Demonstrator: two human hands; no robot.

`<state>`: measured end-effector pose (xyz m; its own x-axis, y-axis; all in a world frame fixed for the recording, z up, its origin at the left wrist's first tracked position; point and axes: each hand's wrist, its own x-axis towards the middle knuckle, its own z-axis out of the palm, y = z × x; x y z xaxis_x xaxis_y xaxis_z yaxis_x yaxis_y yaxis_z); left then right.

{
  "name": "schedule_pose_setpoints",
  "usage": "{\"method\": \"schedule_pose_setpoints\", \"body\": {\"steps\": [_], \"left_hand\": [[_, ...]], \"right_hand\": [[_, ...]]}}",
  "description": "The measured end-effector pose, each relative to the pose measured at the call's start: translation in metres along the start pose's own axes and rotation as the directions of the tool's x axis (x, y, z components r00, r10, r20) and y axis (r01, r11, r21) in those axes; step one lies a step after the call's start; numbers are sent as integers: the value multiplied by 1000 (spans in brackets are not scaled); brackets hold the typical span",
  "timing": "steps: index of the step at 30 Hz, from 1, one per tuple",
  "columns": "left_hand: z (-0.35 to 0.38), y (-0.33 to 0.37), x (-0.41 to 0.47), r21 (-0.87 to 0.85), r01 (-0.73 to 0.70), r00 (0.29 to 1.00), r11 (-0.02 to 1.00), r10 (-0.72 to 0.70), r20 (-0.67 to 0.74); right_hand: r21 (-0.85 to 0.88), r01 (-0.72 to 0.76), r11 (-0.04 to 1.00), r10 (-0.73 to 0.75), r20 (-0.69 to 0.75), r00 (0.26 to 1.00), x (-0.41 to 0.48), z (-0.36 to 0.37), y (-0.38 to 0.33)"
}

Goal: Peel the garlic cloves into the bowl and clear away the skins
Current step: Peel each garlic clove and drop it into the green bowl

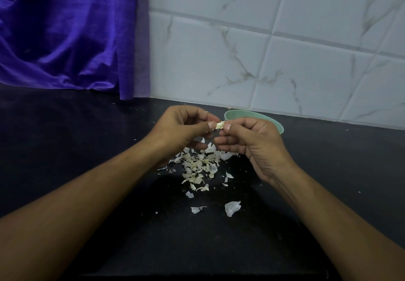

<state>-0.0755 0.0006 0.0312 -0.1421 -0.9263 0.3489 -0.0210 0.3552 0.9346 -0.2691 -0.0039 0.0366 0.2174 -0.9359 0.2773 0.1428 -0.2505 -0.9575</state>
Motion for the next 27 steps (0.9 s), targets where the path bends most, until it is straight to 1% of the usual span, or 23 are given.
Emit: {"method": "schedule_pose_setpoints", "body": {"steps": [3, 6, 8, 11, 13, 17, 22, 24, 27], "left_hand": [[1, -1, -1, 83, -57, 998, 995, 59, -21], [0, -3, -1, 278, -149, 985, 949, 168, -44], [2, -3, -1, 368, -184, 974, 911, 218, -53], [3, -4, -1, 437, -225, 962, 871, 269, -42], [4, -5, -2, 451, -245, 956, 859, 291, -35], [5, -5, -2, 403, -245, 962, 882, 273, -14], [6, -3, -1, 213, -162, 985, 964, 170, -20], [6, 1, -1, 110, -117, 992, 987, 122, -42], [4, 5, -1, 30, -61, 996, 998, 63, -61]], "right_hand": [[6, -4, 1000, 4, -15, 1000, 0, 0, 0], [-2, 1, 1000, -1, -22, 1000, 1, 1, 1], [-19, 7, 1000, -8, -17, 1000, 0, 1, 2], [-40, 17, 999, -18, -28, 999, 0, 2, 3], [-54, 28, 998, -30, -24, 999, 0, 2, 3], [-84, 37, 996, -38, -12, 999, 0, 3, 3], [-129, 33, 991, -35, -12, 999, 1, 2, 3], [-178, 29, 984, -26, 23, 999, 1, 1, 4], [-272, 57, 961, -36, 81, 996, 1, 2, 7]]}}
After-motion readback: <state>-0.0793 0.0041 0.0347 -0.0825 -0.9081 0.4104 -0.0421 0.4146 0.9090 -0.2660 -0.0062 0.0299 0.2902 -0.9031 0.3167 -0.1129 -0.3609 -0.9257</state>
